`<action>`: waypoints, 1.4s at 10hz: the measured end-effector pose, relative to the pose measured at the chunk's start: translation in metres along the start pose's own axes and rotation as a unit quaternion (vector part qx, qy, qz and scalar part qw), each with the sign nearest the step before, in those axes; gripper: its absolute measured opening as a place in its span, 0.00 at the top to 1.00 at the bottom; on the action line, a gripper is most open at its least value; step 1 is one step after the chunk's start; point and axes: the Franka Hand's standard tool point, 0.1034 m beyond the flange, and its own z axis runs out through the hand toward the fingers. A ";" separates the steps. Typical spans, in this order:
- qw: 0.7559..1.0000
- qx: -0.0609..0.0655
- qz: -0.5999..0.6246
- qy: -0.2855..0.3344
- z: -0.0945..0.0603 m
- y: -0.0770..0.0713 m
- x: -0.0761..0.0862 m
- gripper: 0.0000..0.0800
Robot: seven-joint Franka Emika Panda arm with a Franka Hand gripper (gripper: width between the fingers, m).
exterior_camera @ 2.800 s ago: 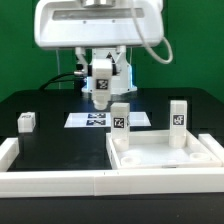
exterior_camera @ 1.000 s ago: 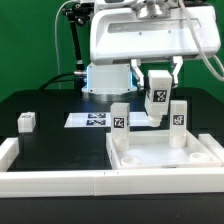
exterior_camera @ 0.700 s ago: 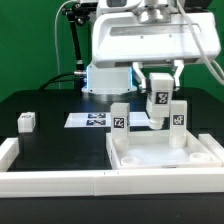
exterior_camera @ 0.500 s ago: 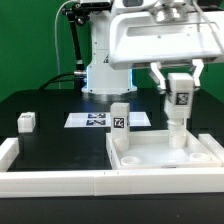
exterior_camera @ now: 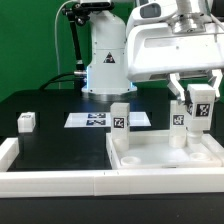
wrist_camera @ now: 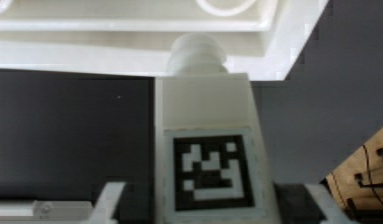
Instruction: Assemble square table
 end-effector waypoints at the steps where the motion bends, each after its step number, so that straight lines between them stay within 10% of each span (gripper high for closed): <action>1: 1.000 0.000 0.000 0.000 0.000 0.000 0.000 0.64; 14: 1.000 0.006 -0.010 -0.014 0.022 -0.020 -0.030 0.64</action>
Offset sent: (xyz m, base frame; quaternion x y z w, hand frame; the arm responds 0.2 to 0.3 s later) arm -0.0015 0.0173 -0.0134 0.0166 0.0119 0.0174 0.9996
